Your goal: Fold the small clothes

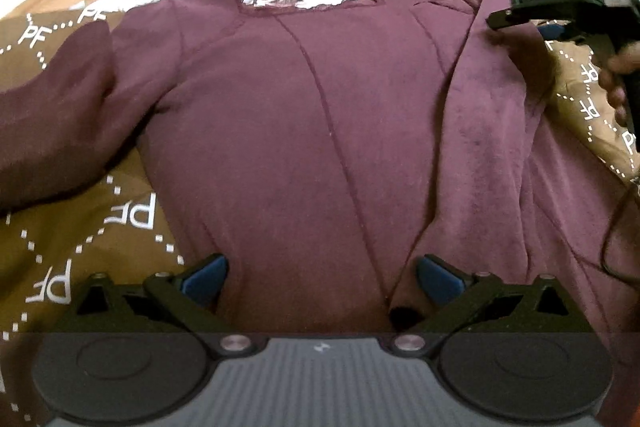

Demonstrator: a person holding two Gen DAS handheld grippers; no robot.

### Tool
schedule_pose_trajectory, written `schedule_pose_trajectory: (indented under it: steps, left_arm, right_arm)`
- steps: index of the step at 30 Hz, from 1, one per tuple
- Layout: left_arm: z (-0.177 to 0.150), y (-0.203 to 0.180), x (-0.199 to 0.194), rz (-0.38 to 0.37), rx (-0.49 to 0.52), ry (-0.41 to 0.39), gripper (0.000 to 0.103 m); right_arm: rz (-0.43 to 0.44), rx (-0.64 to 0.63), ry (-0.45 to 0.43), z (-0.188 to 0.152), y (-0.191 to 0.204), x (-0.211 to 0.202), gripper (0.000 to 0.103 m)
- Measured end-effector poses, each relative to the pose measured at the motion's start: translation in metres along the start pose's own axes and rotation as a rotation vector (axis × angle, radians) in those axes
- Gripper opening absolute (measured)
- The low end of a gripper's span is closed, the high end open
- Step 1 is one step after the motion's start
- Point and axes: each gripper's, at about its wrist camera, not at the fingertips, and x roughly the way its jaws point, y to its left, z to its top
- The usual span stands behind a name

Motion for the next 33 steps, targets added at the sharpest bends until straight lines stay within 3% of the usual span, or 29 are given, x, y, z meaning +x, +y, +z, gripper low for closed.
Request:
schedule_pose_trajectory:
  steps: [1, 3, 5, 10, 11, 15, 18, 23, 29, 33]
  left_arm:
    - [0.0, 0.0, 0.0, 0.001, 0.001, -0.002, 0.103]
    - [-0.001, 0.001, 0.0, 0.004, -0.011, -0.009, 0.103]
    - [-0.001, 0.003, 0.0, 0.017, -0.015, -0.011, 0.103]
    - [0.0, 0.002, 0.003, 0.037, -0.01, -0.019, 0.103]
    - [-0.001, 0.002, 0.003, 0.04, -0.005, -0.021, 0.103]
    - [0.0, 0.004, 0.0, 0.04, -0.015, -0.019, 0.103]
    - [0.003, 0.008, -0.002, 0.028, -0.042, -0.02, 0.102]
    - [0.003, 0.01, -0.001, 0.018, -0.06, -0.015, 0.102]
    - [0.0, 0.005, 0.001, 0.036, -0.033, -0.024, 0.102]
    - [0.0, 0.006, 0.001, 0.029, -0.04, -0.024, 0.102]
  right_arm:
    - [-0.007, 0.007, 0.002, 0.002, 0.0, 0.003, 0.061]
    - [-0.024, 0.005, 0.007, 0.006, 0.002, 0.008, 0.033]
    - [-0.036, -0.016, -0.007, 0.01, 0.002, 0.006, 0.018]
    - [-0.101, -0.084, -0.067, 0.023, 0.0, 0.002, 0.012]
    - [-0.101, -0.08, -0.06, 0.023, -0.003, 0.003, 0.015]
    - [-0.09, -0.117, -0.084, 0.014, -0.007, -0.01, 0.047]
    - [-0.129, -0.161, -0.097, 0.001, -0.011, -0.031, 0.069]
    - [-0.175, -0.286, -0.042, -0.033, -0.018, -0.052, 0.073]
    - [-0.253, -0.548, 0.071, -0.063, -0.002, -0.036, 0.073]
    - [-0.282, -0.714, 0.022, -0.072, 0.015, -0.026, 0.073]
